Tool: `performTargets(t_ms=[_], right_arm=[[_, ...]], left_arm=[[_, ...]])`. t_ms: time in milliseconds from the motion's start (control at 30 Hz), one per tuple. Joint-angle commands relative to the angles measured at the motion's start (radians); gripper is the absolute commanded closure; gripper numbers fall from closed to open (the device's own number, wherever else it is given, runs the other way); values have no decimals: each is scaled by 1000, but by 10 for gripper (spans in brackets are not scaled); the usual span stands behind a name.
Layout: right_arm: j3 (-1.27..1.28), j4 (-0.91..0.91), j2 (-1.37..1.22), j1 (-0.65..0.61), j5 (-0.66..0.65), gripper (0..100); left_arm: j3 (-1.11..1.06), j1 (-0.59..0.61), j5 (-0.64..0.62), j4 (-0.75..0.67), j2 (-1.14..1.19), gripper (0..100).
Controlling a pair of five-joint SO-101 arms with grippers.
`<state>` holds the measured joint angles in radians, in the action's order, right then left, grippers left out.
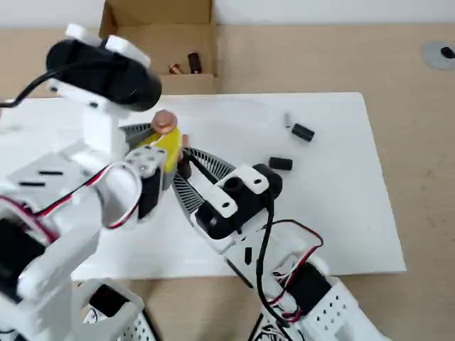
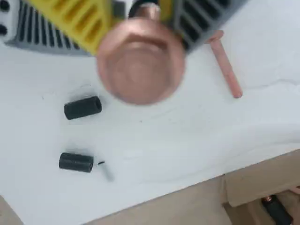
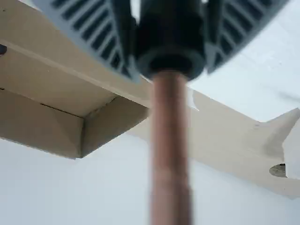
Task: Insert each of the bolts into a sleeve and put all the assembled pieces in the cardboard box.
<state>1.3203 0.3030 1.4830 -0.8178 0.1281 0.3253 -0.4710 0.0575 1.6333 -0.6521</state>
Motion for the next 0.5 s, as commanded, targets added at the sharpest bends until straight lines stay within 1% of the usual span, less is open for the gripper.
performTargets(t_ms=[0, 100, 467], right_arm=[[-4, -23, 19, 13, 9, 989], [-4, -23, 22, 13, 8, 989], [-4, -23, 21, 13, 6, 989]], left_arm=[[-41, -12, 5, -55, -8, 990], [-61, -12, 5, -69, -10, 990], [-58, -12, 6, -41, -10, 990]])
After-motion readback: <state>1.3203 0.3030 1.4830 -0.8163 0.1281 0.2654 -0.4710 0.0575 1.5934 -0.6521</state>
